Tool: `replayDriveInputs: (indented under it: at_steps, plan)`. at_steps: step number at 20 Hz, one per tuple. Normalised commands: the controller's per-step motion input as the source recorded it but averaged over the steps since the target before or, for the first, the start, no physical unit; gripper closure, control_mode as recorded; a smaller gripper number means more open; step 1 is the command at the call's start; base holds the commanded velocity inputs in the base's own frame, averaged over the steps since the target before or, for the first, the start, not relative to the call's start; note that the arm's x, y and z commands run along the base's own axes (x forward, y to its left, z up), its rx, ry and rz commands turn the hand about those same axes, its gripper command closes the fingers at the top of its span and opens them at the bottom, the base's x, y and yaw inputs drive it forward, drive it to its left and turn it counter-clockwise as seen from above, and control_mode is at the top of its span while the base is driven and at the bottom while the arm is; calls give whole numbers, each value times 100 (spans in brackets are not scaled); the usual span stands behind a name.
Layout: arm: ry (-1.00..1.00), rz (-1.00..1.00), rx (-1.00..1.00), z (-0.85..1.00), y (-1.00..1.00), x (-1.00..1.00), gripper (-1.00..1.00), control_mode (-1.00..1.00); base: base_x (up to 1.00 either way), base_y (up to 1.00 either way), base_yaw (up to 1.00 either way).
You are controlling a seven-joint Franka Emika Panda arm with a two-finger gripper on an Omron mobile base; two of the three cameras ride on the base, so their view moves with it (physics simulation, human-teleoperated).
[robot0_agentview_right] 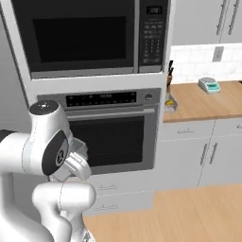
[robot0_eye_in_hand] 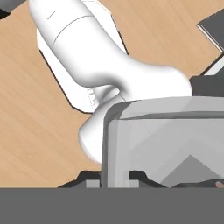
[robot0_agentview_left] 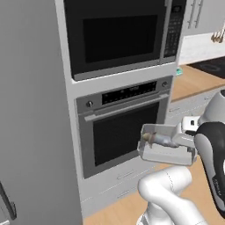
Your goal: Take the meat container that has the fish and place it on the second highest rack of the freezer. Then take the vegetable container that has the squash and lime and place it on the highest rack of the freezer.
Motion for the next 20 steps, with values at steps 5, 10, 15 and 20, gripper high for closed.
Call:
replayDriveInputs:
  at_steps: [5,10,15,20]
  plan:
    - [0,0,0,0,0,0,100,100,-40,100,-1]
    - [0,0,0,0,0,0,100,100,-27,100,0]
    - [0,0,0,0,0,0,100,100,-3,100,0]
    - [0,0,0,0,0,0,100,100,17,84,0]
